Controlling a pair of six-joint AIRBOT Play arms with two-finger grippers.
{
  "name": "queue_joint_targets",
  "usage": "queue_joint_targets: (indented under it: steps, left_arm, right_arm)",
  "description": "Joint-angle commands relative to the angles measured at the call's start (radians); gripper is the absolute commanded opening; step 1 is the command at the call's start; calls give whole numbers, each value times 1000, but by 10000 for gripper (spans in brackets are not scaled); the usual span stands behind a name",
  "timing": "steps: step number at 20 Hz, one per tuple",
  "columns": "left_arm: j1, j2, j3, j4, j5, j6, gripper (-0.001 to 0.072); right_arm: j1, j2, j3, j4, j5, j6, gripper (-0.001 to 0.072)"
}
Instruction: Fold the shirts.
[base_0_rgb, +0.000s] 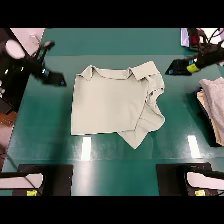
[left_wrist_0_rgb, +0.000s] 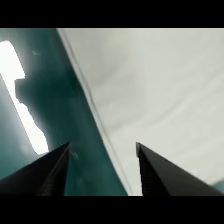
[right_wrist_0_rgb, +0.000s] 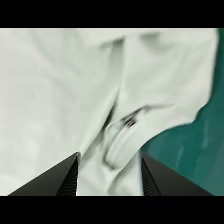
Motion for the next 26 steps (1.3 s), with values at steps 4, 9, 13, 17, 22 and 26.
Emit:
queue_joint_targets:
  steps: [4, 9, 13, 17, 22, 26]
  left_arm:
    - [86, 283, -627, -142, 32, 35, 484]
    - [85, 300, -798, -267, 113, 62, 484]
    - [61, 300, -845, -309, 175, 63, 484]
    - [-18, 295, -853, -313, 275, 56, 482]
    - [-19, 298, -820, -318, 288, 33, 25]
    - [-19, 301, -682, -278, 216, 37, 25]
  right_arm:
    - [-1, 228, -303, 112, -11, -10, 428]
    - [-1, 313, -372, 111, -53, -10, 428]
    - [-1, 352, -372, 110, -69, -9, 428]
    - [-1, 365, -371, 110, -61, -5, 428]
    - [-1, 365, -443, 100, -7, 46, 428]
    - [-1, 365, -708, 100, -53, 114, 428]
